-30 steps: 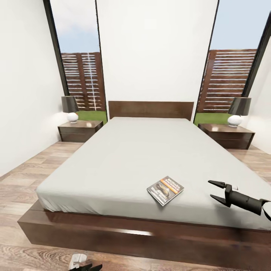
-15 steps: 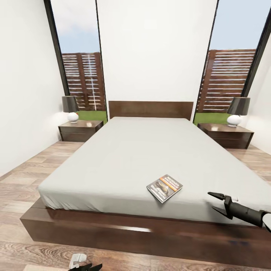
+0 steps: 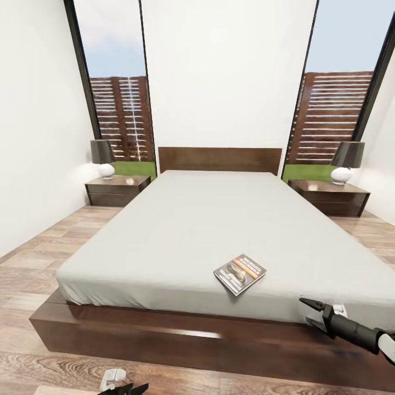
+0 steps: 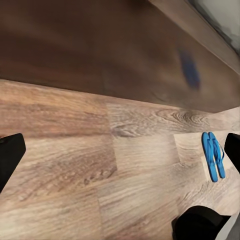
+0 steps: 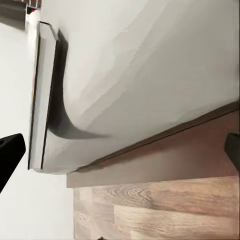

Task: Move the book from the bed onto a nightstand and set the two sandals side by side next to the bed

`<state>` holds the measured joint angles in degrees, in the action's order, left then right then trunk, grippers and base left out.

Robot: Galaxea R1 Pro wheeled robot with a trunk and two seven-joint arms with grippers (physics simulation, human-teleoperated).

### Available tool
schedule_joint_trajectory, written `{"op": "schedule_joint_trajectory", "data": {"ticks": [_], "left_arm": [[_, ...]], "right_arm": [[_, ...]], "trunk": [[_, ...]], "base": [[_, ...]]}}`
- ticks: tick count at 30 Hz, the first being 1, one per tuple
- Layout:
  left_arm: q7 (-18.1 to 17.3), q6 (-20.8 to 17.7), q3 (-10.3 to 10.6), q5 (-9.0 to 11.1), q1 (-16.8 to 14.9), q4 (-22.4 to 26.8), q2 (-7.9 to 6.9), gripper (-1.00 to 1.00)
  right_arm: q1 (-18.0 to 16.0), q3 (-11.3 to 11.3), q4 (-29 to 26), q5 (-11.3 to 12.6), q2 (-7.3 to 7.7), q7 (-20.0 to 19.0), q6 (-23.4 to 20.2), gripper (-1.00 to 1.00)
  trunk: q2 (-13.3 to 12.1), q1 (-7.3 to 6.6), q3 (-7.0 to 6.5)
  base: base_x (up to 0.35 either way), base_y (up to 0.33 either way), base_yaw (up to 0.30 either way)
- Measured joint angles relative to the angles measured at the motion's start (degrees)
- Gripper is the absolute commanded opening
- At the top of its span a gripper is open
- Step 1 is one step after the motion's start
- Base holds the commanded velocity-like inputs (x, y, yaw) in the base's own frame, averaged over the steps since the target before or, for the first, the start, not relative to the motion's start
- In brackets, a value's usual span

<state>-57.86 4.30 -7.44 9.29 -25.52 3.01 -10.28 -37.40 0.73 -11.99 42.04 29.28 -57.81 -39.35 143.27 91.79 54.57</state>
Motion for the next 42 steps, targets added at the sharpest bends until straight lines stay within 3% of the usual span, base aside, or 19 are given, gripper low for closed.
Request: {"op": "schedule_joint_trajectory", "data": {"ticks": [12, 42], "left_arm": [[0.2, -0.1, -0.2, 0.1, 0.0, 0.6, -0.01, 1.0], [0.3, -0.2, -0.3, 0.1, 0.0, 2.6, 0.04, 1.0]], "right_arm": [[0.0, 0.1, 6.4, -2.0, -1.46, -4.3, 4.9, 1.0], [0.5, 0.0, 14.3, -3.7, -3.01, -5.2, 12.8, 1.0]], "trunk": [[0.0, 0.0, 0.81], [0.0, 0.0, 3.12]], "base": [[0.0, 0.0, 0.0], [0.0, 0.0, 0.0]]}}
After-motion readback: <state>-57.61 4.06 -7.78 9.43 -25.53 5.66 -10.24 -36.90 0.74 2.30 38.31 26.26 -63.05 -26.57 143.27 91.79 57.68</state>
